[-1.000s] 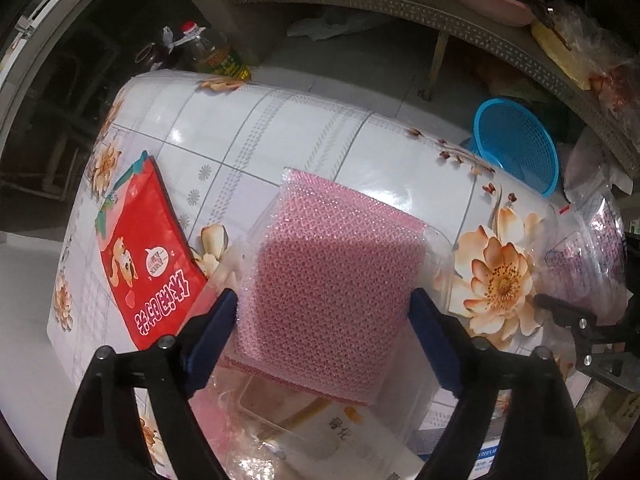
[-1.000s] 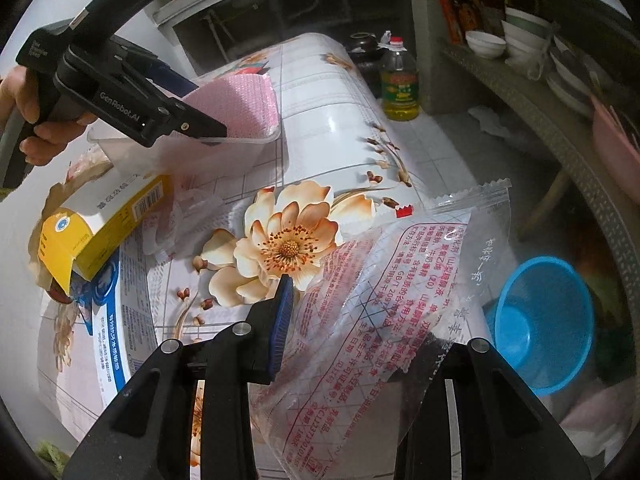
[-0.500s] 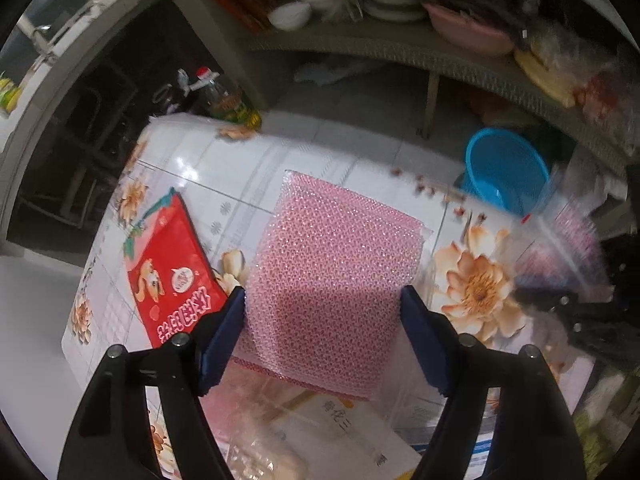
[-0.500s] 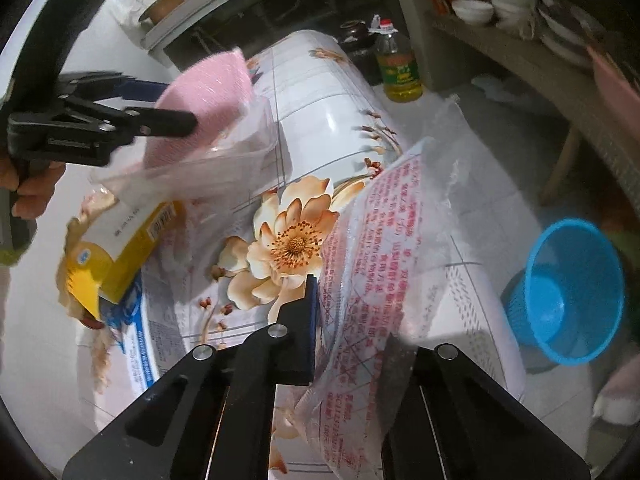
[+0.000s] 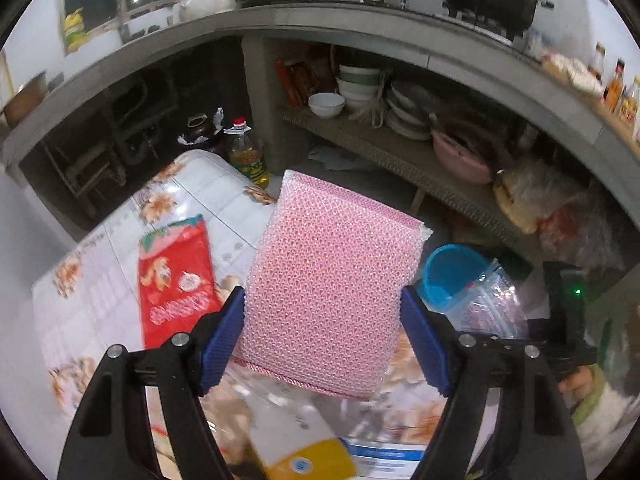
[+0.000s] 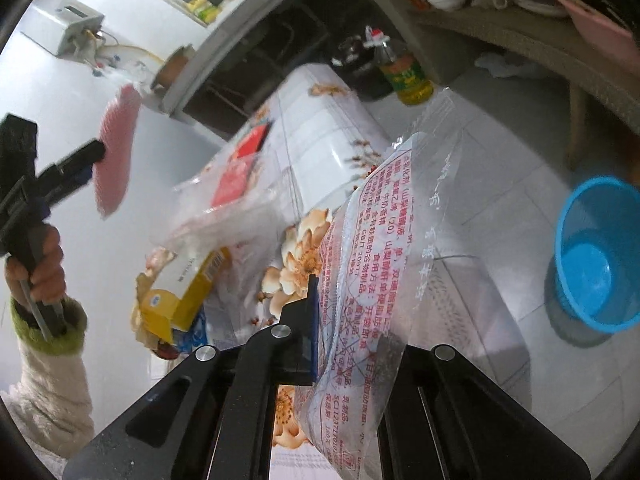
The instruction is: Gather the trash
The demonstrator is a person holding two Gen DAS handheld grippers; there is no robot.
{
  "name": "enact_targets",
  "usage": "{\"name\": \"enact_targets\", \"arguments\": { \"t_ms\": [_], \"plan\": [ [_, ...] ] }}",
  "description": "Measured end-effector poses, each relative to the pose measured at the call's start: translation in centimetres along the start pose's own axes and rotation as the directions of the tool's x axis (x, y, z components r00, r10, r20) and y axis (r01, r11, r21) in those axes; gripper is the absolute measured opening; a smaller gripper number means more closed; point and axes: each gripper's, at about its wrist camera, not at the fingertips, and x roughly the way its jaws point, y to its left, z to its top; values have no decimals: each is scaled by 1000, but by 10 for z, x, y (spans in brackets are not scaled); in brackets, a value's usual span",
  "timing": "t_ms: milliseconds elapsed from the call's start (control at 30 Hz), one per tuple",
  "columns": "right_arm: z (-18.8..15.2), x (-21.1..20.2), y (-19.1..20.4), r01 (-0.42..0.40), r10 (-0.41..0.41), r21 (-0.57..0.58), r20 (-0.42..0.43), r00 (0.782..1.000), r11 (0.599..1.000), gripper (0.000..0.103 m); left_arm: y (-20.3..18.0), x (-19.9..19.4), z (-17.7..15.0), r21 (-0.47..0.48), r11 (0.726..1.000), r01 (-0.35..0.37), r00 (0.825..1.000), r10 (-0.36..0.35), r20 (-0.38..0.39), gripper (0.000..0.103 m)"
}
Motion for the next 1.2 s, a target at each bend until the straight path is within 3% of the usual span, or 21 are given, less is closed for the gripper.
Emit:
{"name": "enact_targets", "arguments": {
  "t_ms": [167, 333, 400, 533, 700, 733, 833, 867, 933, 1000, 1067, 1200],
  "plan": [
    [-5, -29, -13, 39, -40, 14, 51, 998, 999, 3, -25, 5, -13, -30, 998, 59, 998, -59, 4, 75],
    [-11, -67, -73, 153, -174, 161, 122, 977, 975, 3, -85, 44, -4, -37, 984, 177, 981, -179, -69, 76],
    [-15, -80, -109, 186, -227, 273, 126, 966, 944, 3, -119, 72, 6, -26, 971, 236, 966, -237, -107, 76],
    [-23, -91, -181, 208, -288, 473, 103, 952, 856, 6, -183, 151, 25, -7, 963, 268, 939, -263, -220, 77],
    [-20, -76, -244, 240, -333, 579, 57, 941, 779, 9, -242, 251, 33, -44, 957, 286, 891, -282, -357, 79],
    [-17, -71, -256, 247, -341, 588, 53, 939, 770, 16, -249, 266, 36, -60, 958, 282, 887, -284, -363, 81],
    [-3, -54, -283, 276, -372, 590, 44, 927, 759, 55, -272, 310, 47, -82, 962, 262, 889, -273, -368, 87],
    [1, -47, -295, 291, -394, 590, 50, 918, 753, 63, -279, 321, 52, -78, 963, 259, 888, -269, -372, 89],
    [6, -43, -312, 325, -425, 579, 40, 904, 748, 68, -290, 341, 56, -83, 962, 260, 887, -272, -372, 90],
    [5, -36, -324, 367, -464, 595, 12, 886, 715, 68, -297, 353, 55, -105, 957, 269, 881, -289, -375, 91],
    [-5, -41, -335, 341, -460, 647, 16, 888, 682, 69, -297, 355, 55, -116, 951, 288, 872, -310, -379, 92],
    [-20, -52, -325, 325, -483, 677, 52, 874, 660, 71, -292, 337, 51, -93, 947, 308, 887, -321, -332, 92]
  ]
}}
